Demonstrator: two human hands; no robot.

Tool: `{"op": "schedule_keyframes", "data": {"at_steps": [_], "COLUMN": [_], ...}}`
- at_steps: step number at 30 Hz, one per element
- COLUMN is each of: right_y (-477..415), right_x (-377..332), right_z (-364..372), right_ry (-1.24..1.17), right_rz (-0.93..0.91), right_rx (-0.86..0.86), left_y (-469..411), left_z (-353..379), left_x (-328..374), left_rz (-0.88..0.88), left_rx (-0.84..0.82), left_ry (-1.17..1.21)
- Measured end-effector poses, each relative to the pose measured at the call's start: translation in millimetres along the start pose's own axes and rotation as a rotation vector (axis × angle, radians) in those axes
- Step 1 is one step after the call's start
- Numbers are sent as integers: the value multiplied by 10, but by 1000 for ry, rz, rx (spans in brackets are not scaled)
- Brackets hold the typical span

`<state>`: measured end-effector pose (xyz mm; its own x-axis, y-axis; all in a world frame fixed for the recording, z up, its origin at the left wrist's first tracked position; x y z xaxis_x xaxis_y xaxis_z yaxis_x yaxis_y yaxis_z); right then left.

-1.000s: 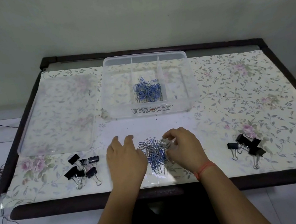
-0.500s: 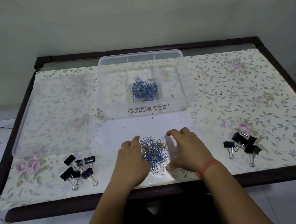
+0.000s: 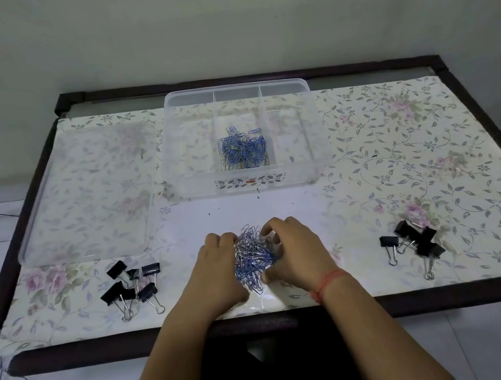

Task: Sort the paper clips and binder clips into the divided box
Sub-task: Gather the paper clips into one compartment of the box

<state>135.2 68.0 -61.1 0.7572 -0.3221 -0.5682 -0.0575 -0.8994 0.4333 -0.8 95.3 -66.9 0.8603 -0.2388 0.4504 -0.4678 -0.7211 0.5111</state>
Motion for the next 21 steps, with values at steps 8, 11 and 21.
{"op": "schedule_keyframes", "data": {"at_steps": [8, 11, 21], "right_y": [-5, -84, -106], "right_x": [-74, -188, -231], "right_z": [41, 61, 86], "right_ry": [210, 196, 144], "right_rz": [-21, -59, -75], "right_rx": [-72, -67, 7], "left_y": [-12, -81, -114], "left_z": [-56, -103, -191], "left_x": [74, 103, 118], "left_rz": [6, -23, -27], "left_rx": [7, 13, 200], "left_ry": [-211, -144, 118]}}
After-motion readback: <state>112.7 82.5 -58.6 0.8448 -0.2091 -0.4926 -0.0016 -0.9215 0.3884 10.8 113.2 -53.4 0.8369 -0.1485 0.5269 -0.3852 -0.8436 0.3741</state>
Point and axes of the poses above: each hand's wrist, its own y-axis away from the middle knuckle, its own z-axis out of the palm, x = y × z, the point moved 5 cm from there along -y, towards the middle knuckle, and after that the axes turned 7 degrees about -x, right-handed, at the moved point
